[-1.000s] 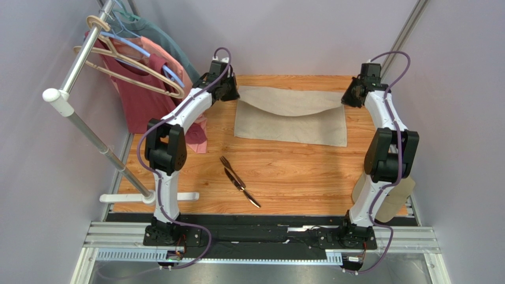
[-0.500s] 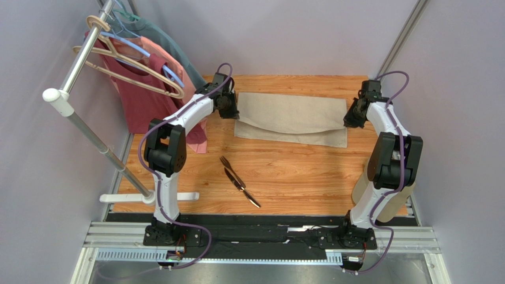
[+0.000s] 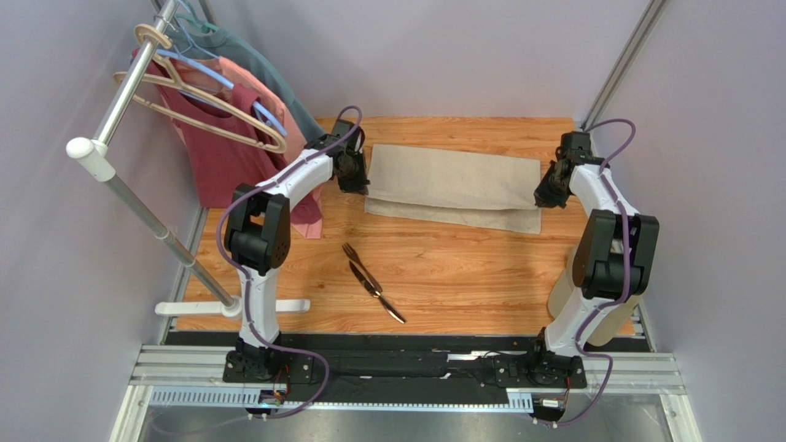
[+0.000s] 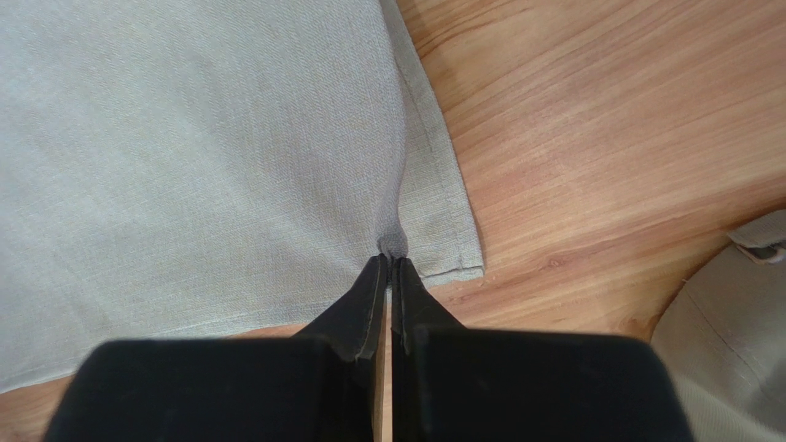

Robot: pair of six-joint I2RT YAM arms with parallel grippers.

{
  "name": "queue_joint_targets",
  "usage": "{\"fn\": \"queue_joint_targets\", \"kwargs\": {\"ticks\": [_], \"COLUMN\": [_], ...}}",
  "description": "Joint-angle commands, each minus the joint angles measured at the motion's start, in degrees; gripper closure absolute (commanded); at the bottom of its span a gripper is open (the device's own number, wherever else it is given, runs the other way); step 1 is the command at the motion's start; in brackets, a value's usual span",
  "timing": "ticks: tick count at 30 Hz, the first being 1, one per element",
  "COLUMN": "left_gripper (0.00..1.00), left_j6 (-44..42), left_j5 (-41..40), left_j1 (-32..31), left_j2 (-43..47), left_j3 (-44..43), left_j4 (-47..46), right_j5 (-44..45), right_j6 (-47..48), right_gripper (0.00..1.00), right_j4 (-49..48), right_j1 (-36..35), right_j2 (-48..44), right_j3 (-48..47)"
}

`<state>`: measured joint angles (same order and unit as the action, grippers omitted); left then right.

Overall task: Fold the napkin into a case and place the utensils inside
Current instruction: Fold and flatten the napkin at the center of the board.

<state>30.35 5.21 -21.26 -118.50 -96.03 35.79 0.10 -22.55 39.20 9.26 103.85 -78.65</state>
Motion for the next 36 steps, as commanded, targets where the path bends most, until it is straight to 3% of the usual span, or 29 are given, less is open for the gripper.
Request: {"fn": "queue_joint_targets", "kwargs": {"ticks": [1, 14, 21, 36], "left_gripper": [1.00, 1.00, 1.00, 1.00], "left_j6": [0.50, 0.68, 0.68, -0.82], "left_j5": [-1.00, -1.43, -0.73, -0.12], "left_j1": [-0.10, -0.19, -0.45, -0.63], "left_j2": [2.39, 1.78, 1.16, 5.20], "left_j3": [-0.21, 0.84, 1.02, -5.31], "left_j4": [0.86, 1.39, 1.47, 1.21], "right_j5": [2.62, 1.31, 5.35, 5.97], "right_j6": [-1.36, -2.94, -3.29, -2.59], "right_gripper": [1.00, 1.00, 1.00, 1.00], "right_j4": [1.14, -1.41, -1.84, 4.13], "right_j1": [-0.12, -1.43, -1.87, -1.87], "right_j2": [-6.55, -6.64, -7.44, -8.14], "right_j3": [-0.19, 8.96, 12.55, -3.61]}}
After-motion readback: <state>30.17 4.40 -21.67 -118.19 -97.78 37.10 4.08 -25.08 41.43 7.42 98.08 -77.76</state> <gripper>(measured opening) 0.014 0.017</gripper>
